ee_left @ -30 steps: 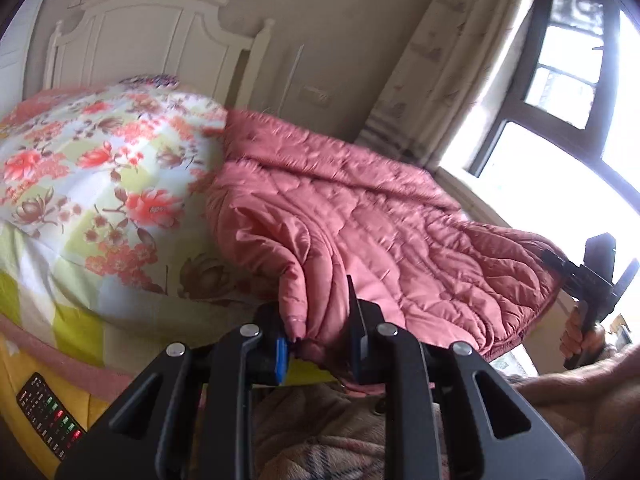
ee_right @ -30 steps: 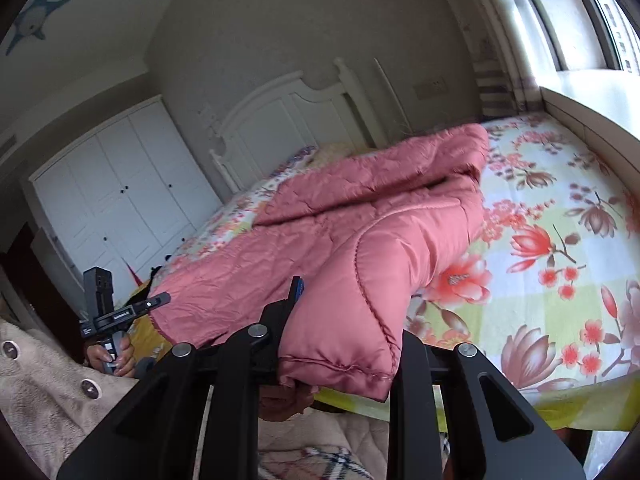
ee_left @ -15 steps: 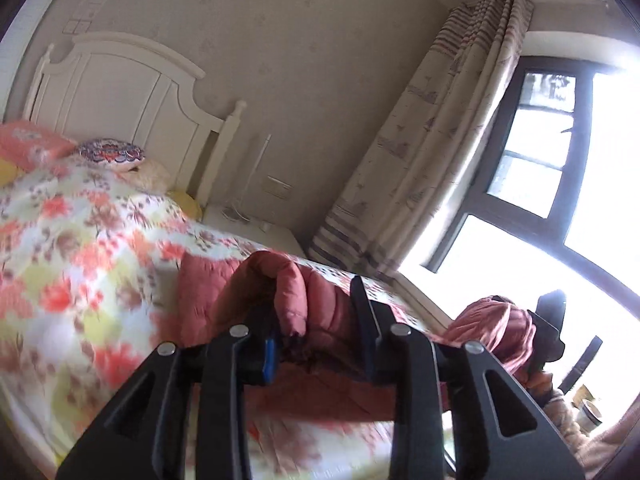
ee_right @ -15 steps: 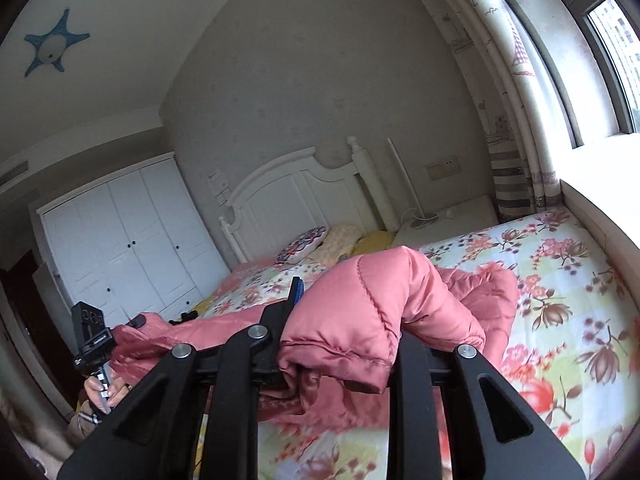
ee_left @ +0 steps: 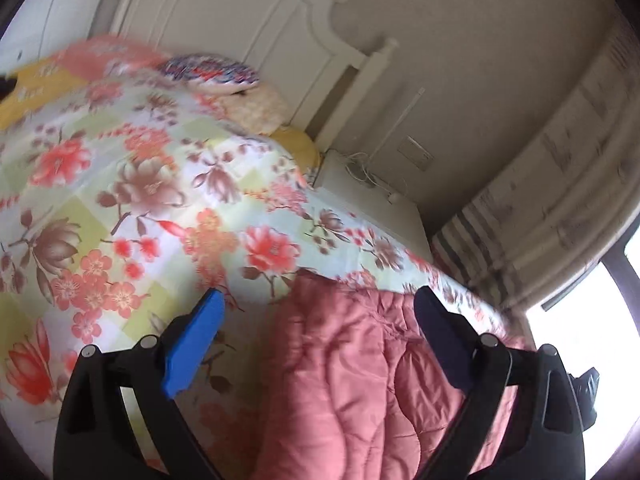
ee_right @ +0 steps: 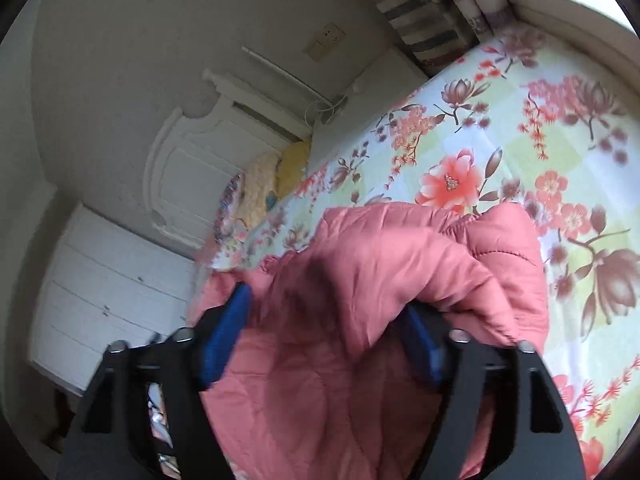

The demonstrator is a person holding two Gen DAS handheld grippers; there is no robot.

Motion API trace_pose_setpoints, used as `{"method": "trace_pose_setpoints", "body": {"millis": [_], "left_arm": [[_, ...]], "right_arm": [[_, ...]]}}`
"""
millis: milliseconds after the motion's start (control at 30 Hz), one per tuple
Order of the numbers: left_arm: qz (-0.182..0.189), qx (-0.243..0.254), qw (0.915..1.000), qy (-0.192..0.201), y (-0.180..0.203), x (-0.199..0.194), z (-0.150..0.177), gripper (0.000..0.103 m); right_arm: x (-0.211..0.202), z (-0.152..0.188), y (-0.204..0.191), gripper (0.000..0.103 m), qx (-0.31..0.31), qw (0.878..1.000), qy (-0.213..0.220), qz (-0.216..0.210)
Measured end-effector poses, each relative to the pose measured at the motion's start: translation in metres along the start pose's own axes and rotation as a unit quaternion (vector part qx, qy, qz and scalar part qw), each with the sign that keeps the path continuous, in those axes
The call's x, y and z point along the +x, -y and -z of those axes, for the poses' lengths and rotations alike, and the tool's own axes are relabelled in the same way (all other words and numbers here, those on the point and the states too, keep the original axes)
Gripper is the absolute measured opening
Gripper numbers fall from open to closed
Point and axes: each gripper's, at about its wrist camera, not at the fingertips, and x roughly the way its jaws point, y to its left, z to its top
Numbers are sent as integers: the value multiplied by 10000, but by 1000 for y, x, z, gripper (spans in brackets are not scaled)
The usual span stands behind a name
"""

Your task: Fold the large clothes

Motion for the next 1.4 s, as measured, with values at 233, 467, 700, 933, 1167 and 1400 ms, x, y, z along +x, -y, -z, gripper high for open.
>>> {"method": "trace_pose_setpoints", "body": {"millis": [233, 467, 700, 933, 1167, 1400], "left_arm": [[-279, 725, 9950, -624, -38, 16, 2, 95], [30, 1146, 9887, -964, -21, 41, 17, 93], [810, 1602, 9793, -936, 23, 31, 27, 6], [1817, 1221, 9754, -270, 55, -15, -26, 6], [135, 821, 9945, -643, 45, 81, -42, 7], [-231, 455, 9954, -809, 1, 139, 1, 11]], "right_arm": [[-37, -23, 4, 97, -972, 9886, 651, 945], [5, -14, 18, 97, -1760, 9662, -101, 1880], [11, 11, -12, 18, -2697, 9432, -81, 1938], [-42, 6, -92, 13, -3184, 9331, 805, 1466], [9, -56, -58, 13, -2001, 9506, 837, 2220], [71, -37, 28, 13, -1337, 9514, 358, 2750]]}}
